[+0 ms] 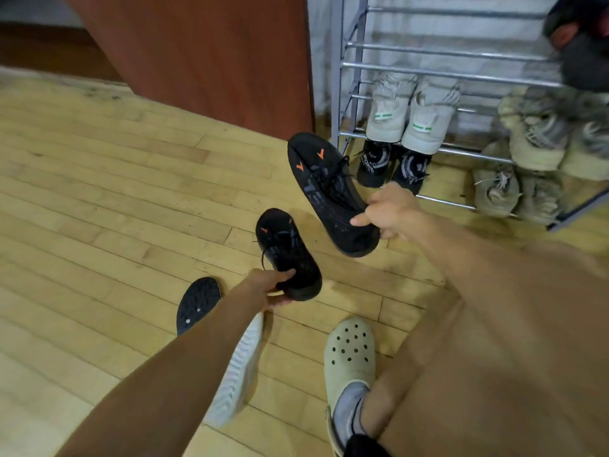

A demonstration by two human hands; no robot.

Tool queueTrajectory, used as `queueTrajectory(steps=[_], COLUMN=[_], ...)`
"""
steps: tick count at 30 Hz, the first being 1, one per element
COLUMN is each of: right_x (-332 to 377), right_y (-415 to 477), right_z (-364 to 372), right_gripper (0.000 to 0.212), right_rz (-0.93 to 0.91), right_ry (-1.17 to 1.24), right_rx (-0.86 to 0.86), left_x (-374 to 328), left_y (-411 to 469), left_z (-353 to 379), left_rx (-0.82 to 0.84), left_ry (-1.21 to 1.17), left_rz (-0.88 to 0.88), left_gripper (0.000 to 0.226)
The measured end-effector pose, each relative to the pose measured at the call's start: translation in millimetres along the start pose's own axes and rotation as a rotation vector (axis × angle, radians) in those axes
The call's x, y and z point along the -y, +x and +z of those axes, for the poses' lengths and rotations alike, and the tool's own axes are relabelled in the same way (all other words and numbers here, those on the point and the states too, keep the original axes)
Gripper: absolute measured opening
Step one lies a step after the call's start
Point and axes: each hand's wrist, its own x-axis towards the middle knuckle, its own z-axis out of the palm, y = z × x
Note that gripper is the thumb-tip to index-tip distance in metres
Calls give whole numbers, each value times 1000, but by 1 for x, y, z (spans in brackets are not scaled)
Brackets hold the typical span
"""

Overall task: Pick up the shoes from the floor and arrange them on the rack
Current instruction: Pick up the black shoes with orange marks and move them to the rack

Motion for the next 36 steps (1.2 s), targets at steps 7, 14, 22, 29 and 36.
queueTrajectory(steps=[7,14,22,29,36], right_x=[41,28,8,7,24], right_y=[-55,-79,-55,16,88], right_z=[-51,-122,-212,-250,-273], right_gripper=[35,39,27,33,16], right_rz=[-100,-98,-62,-24,-46], right_ry=[205,342,452,484,608], right_rx=[-72,-203,-282,-354,-336], left_x=[-71,-136,-209,-282,-337], left_y=[-78,-133,-150,-123,-77], left_z=[-25,18,108,175,204], left_rx=[-93,-6,103,97,74], left_ry=[-13,151,189,178,190], left_rz=[313,517,599,612,651], left_gripper=[28,27,32,18,31])
